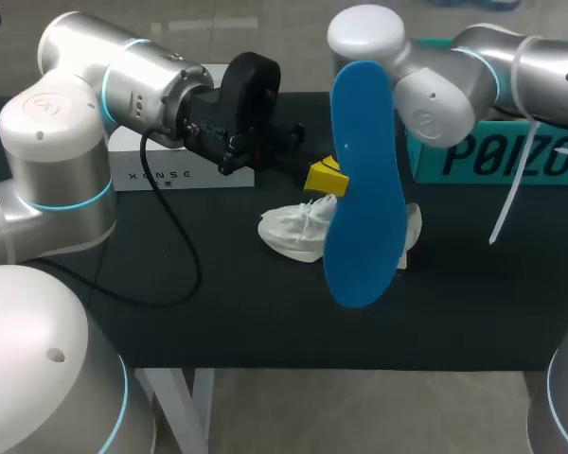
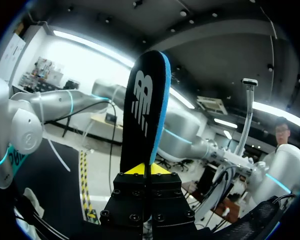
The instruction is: Take the shoe out of the shoebox, open the shoe tongue, remove and reinsert the insole, then place the shoe into the shoebox
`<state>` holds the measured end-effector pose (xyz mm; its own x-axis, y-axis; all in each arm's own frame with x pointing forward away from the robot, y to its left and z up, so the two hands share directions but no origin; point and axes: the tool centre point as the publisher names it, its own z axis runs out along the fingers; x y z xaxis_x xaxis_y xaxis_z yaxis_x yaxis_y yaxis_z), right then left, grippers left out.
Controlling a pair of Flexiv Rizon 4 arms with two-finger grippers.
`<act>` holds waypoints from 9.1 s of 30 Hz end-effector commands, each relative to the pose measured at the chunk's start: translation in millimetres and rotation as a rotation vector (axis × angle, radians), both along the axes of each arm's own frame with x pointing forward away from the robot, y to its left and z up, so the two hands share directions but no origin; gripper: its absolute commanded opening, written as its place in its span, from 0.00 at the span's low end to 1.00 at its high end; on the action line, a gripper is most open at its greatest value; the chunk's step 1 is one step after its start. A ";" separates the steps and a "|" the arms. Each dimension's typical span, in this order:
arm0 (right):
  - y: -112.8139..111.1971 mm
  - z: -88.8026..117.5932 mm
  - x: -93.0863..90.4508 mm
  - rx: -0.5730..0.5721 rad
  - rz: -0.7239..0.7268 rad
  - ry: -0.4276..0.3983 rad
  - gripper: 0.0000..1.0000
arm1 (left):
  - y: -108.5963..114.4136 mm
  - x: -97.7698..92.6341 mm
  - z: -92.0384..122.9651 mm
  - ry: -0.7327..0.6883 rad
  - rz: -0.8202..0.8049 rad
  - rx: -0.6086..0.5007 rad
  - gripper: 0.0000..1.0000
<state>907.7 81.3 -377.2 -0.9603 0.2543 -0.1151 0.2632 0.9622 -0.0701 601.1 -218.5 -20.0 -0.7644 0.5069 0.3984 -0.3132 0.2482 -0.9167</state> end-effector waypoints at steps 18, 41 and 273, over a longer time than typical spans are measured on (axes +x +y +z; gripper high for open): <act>-22.4 25.2 -22.4 0.155 -1.131 0.251 0.00 | -1.0 0.1 -0.6 0.000 0.000 0.000 0.00; -11.8 10.9 -22.9 0.302 -1.523 0.280 0.00 | -1.0 0.1 -0.6 0.000 0.000 0.000 0.00; -14.9 272.1 -41.4 1.435 -1.066 0.995 0.27 | -87.7 241.8 -101.0 -1.963 -0.013 0.036 0.00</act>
<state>866.2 63.6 -104.5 0.0058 0.0512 0.9987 0.9996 -0.0275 -0.0044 838.8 -298.0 -118.5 -0.0863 0.5258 -0.8462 0.9629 0.2621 0.0647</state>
